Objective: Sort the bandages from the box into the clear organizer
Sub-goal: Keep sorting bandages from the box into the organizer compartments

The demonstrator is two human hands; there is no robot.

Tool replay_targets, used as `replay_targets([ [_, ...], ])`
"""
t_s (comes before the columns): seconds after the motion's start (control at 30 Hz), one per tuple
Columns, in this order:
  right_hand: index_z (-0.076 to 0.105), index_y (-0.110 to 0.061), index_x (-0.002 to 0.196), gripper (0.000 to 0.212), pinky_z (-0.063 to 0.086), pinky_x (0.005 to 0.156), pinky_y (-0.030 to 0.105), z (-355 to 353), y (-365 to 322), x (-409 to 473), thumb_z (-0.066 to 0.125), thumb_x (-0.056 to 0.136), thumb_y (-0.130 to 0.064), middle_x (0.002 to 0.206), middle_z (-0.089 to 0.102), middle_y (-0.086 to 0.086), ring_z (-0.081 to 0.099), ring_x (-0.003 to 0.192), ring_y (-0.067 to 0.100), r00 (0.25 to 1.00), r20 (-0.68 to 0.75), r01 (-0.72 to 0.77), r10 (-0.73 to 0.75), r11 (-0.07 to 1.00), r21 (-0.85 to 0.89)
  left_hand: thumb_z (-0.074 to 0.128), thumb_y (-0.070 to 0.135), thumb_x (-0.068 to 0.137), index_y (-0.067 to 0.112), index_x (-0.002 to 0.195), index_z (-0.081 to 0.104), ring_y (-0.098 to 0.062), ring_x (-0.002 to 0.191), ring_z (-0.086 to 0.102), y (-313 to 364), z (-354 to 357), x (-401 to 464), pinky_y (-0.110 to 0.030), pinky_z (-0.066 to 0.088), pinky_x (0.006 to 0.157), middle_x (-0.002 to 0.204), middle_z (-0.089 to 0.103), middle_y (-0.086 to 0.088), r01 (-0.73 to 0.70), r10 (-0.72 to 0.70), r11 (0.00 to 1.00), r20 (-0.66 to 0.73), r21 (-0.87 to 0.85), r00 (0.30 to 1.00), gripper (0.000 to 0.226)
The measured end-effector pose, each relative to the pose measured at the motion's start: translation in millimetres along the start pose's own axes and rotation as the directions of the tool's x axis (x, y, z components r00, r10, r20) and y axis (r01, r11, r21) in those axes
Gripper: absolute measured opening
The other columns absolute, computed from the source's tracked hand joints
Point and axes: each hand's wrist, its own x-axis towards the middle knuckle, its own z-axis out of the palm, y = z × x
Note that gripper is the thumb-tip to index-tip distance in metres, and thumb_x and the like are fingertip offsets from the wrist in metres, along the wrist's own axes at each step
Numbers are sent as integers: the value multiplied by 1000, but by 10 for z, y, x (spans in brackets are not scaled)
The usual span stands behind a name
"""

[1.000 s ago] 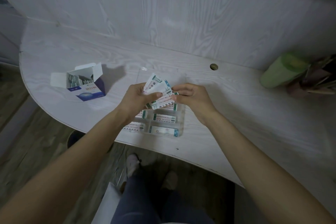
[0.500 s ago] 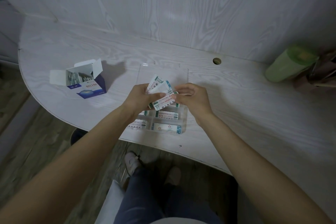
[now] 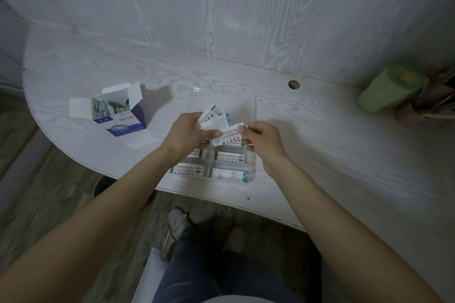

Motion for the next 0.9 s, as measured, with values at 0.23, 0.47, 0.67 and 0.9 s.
replay_targets([
  [0.23, 69, -15, 93, 11, 41, 51, 12, -76, -14, -33, 64, 88, -6, 81, 69, -1, 59, 60, 2, 994, 104, -10, 14, 999, -38, 69, 0, 81, 5, 101, 63, -4, 60, 68, -29, 12, -21, -14, 52, 53, 85, 67, -1, 22, -23, 1000, 44, 11, 999, 22],
  [0.47, 69, -11, 86, 8, 46, 60, 18, -29, 236, 53, 68, 84, -3, 86, 70, 8, 56, 60, 8, 997, -68, -47, 37, 987, -153, 74, 3, 77, 3, 106, 62, -28, 72, 71, -197, -117, 6, -30, 60, 62, 90, 72, -14, 136, -145, 987, -112, -80, 983, 31],
  [0.67, 69, -19, 89, 3, 52, 80, 33, 91, 427, 91, 68, 86, -18, 101, 70, 2, 62, 86, 15, 987, -163, -72, 11, 925, -374, 72, 4, 79, 1, 110, 60, -18, 60, 70, -230, -164, -2, -25, 58, 57, 88, 71, -12, 176, -181, 983, -115, -53, 977, 33],
  [0.9, 71, -20, 88, 9, 44, 64, 25, 180, 472, 97, 63, 91, -23, 93, 71, -1, 64, 83, 17, 996, -73, -14, -50, 720, -694, 67, 6, 85, 6, 111, 60, -24, 67, 70, -196, -121, 56, -29, 60, 62, 85, 73, -4, 166, -172, 984, -101, -63, 980, 26],
])
